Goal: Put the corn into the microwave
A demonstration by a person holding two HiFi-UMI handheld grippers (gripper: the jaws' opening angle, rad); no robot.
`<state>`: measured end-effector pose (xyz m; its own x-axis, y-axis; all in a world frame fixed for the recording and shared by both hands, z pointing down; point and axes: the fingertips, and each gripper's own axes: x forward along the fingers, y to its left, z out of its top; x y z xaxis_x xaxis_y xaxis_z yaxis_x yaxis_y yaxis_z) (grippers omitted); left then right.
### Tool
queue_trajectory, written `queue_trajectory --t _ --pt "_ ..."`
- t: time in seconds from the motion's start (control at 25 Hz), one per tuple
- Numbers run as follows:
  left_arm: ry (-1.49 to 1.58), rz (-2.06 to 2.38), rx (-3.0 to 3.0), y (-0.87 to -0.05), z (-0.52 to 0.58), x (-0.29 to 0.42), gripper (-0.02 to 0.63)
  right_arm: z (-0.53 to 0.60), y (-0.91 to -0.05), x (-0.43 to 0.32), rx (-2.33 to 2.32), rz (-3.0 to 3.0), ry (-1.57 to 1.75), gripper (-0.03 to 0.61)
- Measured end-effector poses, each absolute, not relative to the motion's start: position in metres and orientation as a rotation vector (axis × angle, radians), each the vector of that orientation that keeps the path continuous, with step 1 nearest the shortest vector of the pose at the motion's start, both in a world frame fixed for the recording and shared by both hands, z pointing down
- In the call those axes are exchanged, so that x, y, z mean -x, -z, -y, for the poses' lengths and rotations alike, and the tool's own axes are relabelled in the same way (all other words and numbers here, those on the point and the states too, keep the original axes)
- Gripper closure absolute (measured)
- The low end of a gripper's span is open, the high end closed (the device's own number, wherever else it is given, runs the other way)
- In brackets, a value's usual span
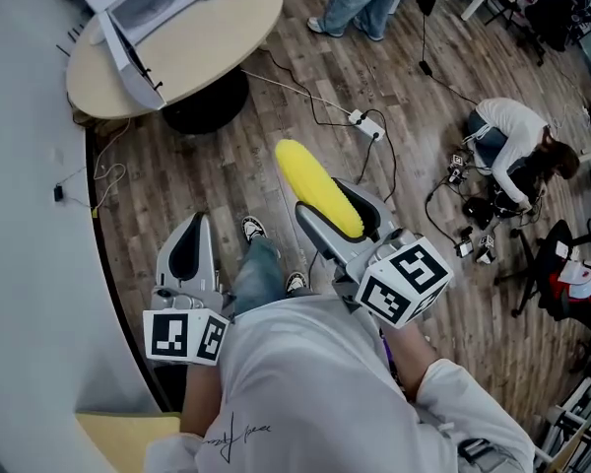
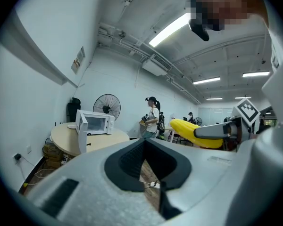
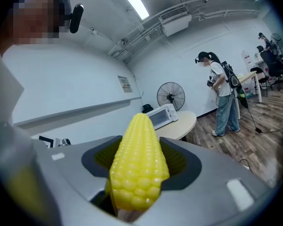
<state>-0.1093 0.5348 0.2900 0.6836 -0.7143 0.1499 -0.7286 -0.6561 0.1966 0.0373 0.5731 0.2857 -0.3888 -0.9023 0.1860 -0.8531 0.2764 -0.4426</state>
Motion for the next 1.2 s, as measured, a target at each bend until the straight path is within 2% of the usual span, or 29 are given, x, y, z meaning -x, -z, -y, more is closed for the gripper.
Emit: queue_trajectory --t 1.2 --pt "-0.007 1.118 -2.707 -0.256 -0.320 0.137 0.621 -0.362 -0.255 0.008 1.632 -2.490 0.716 0.314"
